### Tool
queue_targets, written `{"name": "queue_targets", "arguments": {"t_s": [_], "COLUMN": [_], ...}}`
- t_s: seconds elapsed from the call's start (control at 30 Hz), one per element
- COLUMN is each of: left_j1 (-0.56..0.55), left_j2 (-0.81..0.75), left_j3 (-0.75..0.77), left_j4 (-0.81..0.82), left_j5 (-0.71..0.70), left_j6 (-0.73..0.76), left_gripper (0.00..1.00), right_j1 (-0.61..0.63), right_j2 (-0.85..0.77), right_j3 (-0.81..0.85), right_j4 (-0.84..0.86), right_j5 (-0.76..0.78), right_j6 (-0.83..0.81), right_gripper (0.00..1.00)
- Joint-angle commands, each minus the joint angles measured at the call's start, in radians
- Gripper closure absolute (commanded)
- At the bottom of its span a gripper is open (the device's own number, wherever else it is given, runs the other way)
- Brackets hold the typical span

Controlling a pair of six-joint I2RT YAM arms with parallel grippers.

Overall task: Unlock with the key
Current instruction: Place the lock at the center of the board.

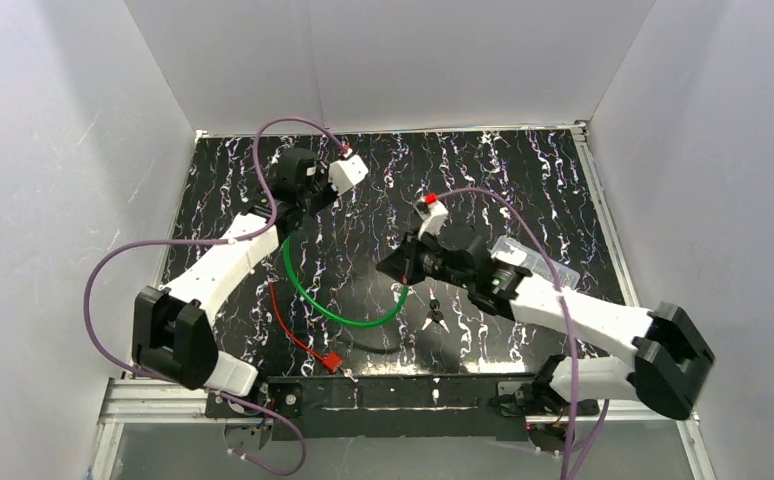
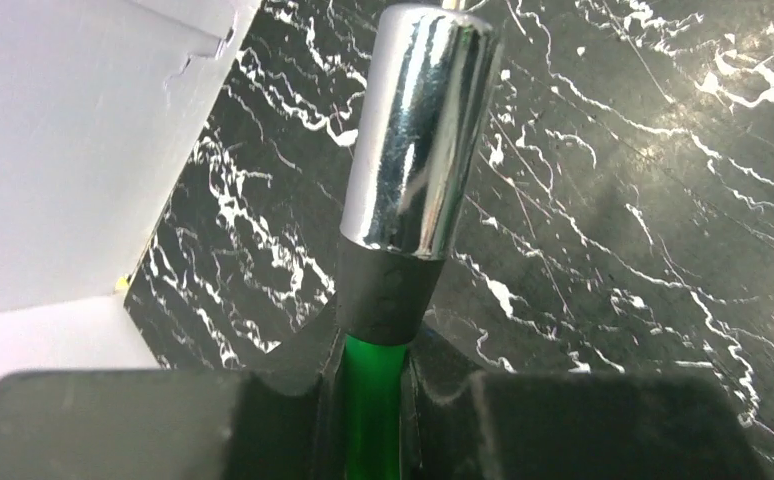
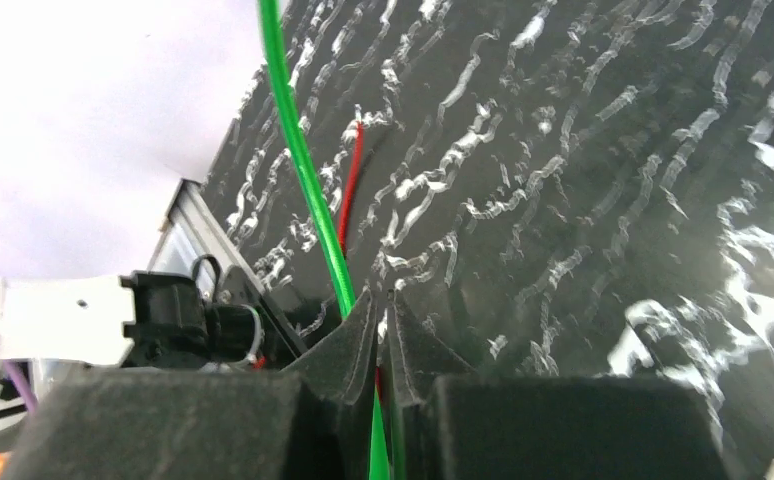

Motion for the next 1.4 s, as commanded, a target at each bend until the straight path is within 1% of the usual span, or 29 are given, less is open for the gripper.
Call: {"name": "queue_targets", "arguments": {"t_s": [0.0,0.07,0.3,0.4,0.5,0.63,0.73,0.8,0.87,0.97,1.07,1.2,1.3,1.37], "left_j1": [0.081,0.096,0.176,0.200,0.207,0.207,0.213,0.226,0.232,0.235,0.238,0.239,0.241,0.241], "left_j2": [0.111,0.148,0.224,0.243,0.246,0.268,0.317,0.330,0.332,0.324,0.302,0.283,0.262,0.250], "left_j3": [0.029,0.036,0.013,0.018,0.016,0.003,0.039,0.044,0.044,0.038,0.023,0.043,0.062,0.087], "left_j4": [0.078,0.048,0.042,0.053,0.053,0.053,-0.024,-0.042,-0.054,-0.080,-0.095,-0.171,-0.231,-0.284], "left_j5": [0.022,0.018,0.020,0.021,0.025,0.024,0.023,0.024,0.044,0.064,0.078,0.133,0.184,0.215], "left_j6": [0.004,0.005,-0.014,-0.048,-0.069,-0.020,-0.002,-0.010,-0.015,-0.001,0.010,0.001,-0.009,-0.015], "left_gripper": [1.00,1.00,1.00,1.00,1.00,1.00,1.00,0.90,0.83,0.70,0.62,0.48,0.35,0.31], "right_j1": [-0.012,-0.013,-0.028,-0.032,-0.039,-0.047,-0.052,-0.055,-0.058,-0.066,-0.074,-0.086,-0.089,-0.095], "right_j2": [0.285,0.343,0.457,0.494,0.531,0.553,0.558,0.552,0.535,0.503,0.474,0.434,0.390,0.358], "right_j3": [0.123,0.153,0.201,0.238,0.274,0.303,0.342,0.368,0.385,0.389,0.391,0.398,0.397,0.391], "right_j4": [0.133,0.122,0.115,0.065,0.011,-0.035,-0.112,-0.169,-0.208,-0.235,-0.271,-0.318,-0.349,-0.368], "right_j5": [-0.124,-0.141,-0.181,-0.193,-0.205,-0.221,-0.219,-0.213,-0.198,-0.183,-0.178,-0.189,-0.177,-0.168], "right_j6": [0.070,0.078,0.084,0.071,0.069,0.077,0.068,0.048,0.028,0.009,0.000,-0.014,-0.037,-0.045], "right_gripper": [0.99,0.99,0.99,0.95,0.85,0.69,0.58,0.53,0.47,0.34,0.26,0.22,0.20,0.19]}}
